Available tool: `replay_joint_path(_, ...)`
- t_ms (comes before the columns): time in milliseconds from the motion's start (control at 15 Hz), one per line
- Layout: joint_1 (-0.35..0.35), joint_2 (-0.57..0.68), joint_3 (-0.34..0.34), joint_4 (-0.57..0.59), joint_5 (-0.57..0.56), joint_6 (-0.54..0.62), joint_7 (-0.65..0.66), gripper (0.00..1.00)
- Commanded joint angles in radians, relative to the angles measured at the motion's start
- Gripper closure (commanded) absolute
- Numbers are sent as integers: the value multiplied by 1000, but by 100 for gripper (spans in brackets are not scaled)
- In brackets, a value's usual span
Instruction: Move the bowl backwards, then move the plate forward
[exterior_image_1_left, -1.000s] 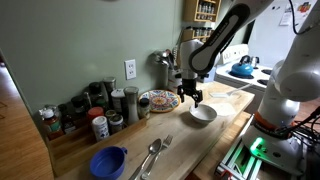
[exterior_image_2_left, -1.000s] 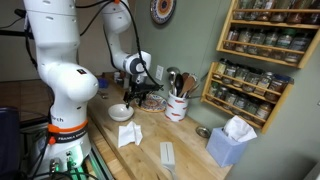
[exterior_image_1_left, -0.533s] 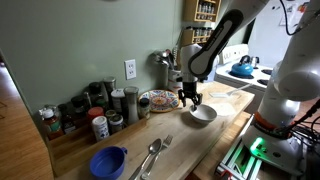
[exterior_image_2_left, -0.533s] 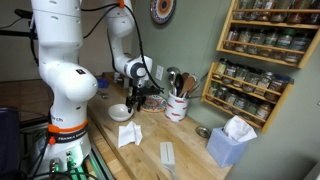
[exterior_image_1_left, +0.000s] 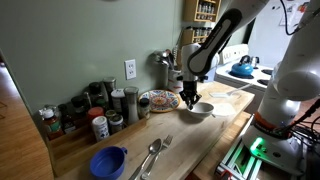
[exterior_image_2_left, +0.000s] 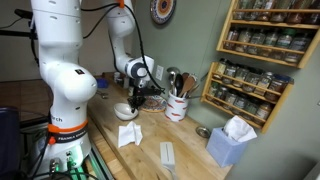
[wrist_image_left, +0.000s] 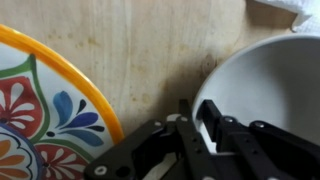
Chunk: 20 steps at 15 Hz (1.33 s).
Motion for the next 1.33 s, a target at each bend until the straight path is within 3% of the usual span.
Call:
replay_joint_path(0,-22,-13,9,1,26,-9,-36,96)
replay_joint_path(333,-33,-62,2,5,20,-86,10,99)
replay_joint_path(533,-67,-151,-11,-43,-2,-169,119,99)
replay_joint_path(600,-78,-131,-18,7,-12,-209,134,98)
replay_joint_path(1267,-216,-256,-114,7,-114,-366,379,98)
